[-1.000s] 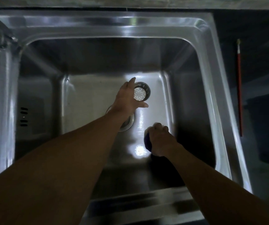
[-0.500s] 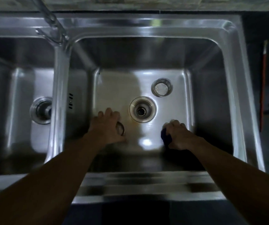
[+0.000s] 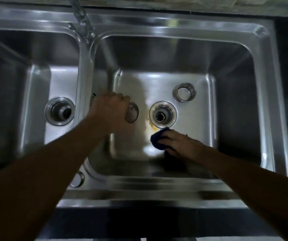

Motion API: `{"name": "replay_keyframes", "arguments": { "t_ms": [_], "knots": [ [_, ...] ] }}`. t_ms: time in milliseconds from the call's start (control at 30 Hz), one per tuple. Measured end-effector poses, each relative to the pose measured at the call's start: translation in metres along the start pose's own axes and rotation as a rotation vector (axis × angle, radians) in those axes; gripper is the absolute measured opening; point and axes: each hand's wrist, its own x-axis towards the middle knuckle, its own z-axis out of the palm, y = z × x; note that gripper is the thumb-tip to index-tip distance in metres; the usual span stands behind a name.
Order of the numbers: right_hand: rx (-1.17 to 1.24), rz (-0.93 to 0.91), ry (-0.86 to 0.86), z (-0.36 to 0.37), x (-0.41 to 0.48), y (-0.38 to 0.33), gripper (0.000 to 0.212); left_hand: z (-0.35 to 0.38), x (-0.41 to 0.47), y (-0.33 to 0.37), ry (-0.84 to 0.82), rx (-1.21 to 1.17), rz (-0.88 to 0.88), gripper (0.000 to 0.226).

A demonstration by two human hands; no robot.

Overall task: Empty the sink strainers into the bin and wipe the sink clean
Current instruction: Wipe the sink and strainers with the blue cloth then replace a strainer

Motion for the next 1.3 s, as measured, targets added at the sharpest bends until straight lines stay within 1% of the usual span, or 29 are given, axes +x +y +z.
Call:
{"name": "replay_keyframes", "arguments": {
  "t_ms": [33,67,100,133,167,200,267,367,433,467,500,533,567,633,667,733,833,900,1000,1067,1133,1233,1300],
  "knots": [
    [-0.045,-0.065,-0.067,0.006,0.008,0.000,0.053,-0.010,0.001,-0.012,0.079,0.050,0.041,0.072],
    [-0.148,-0.125,-0.145,0.011,0.017,0.000,0.057,-0.018,0.001,-0.025,0.128,0.067,0.079,0.074],
    [-0.279,-0.179,-0.187,0.017,0.026,0.000,0.062,-0.021,0.002,-0.037,0.144,0.055,0.106,0.076],
    [-0.392,-0.227,-0.189,0.021,0.035,-0.001,0.066,-0.021,0.003,-0.048,0.130,0.031,0.123,0.079],
    [-0.468,-0.261,-0.151,0.023,0.045,-0.002,0.068,-0.018,0.005,-0.055,0.102,0.015,0.138,0.081],
    [-0.494,-0.256,-0.093,0.023,0.054,-0.004,0.067,-0.012,0.006,-0.060,0.087,0.005,0.160,0.082],
    [-0.474,-0.185,0.069,0.017,0.079,-0.007,0.062,0.001,0.008,-0.066,0.136,-0.065,0.186,0.083],
    [-0.342,0.046,0.271,-0.001,0.129,-0.017,0.062,0.012,0.012,-0.071,0.258,-0.187,0.154,0.091],
    [-0.219,0.187,0.354,-0.011,0.156,-0.028,0.063,0.015,0.014,-0.072,0.322,-0.194,0.164,0.089],
    [-0.179,0.213,0.376,-0.012,0.164,-0.034,0.063,0.015,0.015,-0.071,0.342,-0.193,0.168,0.088],
    [-0.141,0.178,0.385,-0.010,0.167,-0.041,0.062,0.014,0.015,-0.071,0.348,-0.196,0.172,0.087],
    [-0.135,0.070,0.365,-0.002,0.165,-0.048,0.061,0.013,0.015,-0.070,0.343,-0.202,0.172,0.088],
    [-0.186,-0.087,0.302,0.011,0.155,-0.053,0.060,0.013,0.015,-0.070,0.327,-0.208,0.169,0.091],
    [-0.348,-0.391,0.118,0.039,0.121,-0.055,0.059,0.013,0.015,-0.070,0.272,-0.195,0.152,0.097],
    [-0.404,-0.486,0.040,0.046,0.104,-0.046,0.058,0.013,0.015,-0.070,0.256,-0.183,0.144,0.099],
    [-0.460,-0.579,-0.041,0.045,0.081,-0.022,0.054,0.013,0.013,-0.069,0.278,-0.192,0.136,0.098],
    [-0.466,-0.623,-0.060,0.033,0.072,0.005,0.050,0.011,0.012,-0.067,0.306,-0.239,0.112,0.092],
    [-0.460,-0.591,-0.002,0.034,0.075,0.001,0.050,0.011,0.012,-0.067,0.303,-0.259,0.108,0.088],
    [-0.421,-0.433,0.133,0.043,0.094,-0.020,0.056,0.012,0.013,-0.069,0.271,-0.267,0.103,0.089],
    [-0.407,-0.329,0.227,0.029,0.120,-0.026,0.059,0.015,0.015,-0.070,0.307,-0.258,0.122,0.089],
    [-0.389,-0.224,0.286,0.002,0.147,-0.020,0.059,0.017,0.017,-0.070,0.361,-0.246,0.146,0.085],
    [-0.361,0.043,0.377,-0.041,0.181,0.001,0.059,0.018,0.018,-0.070,0.442,-0.238,0.180,0.078],
    [-0.266,0.217,0.448,-0.059,0.198,0.005,0.058,0.017,0.017,-0.070,0.457,-0.235,0.199,0.076]
  ]
}}
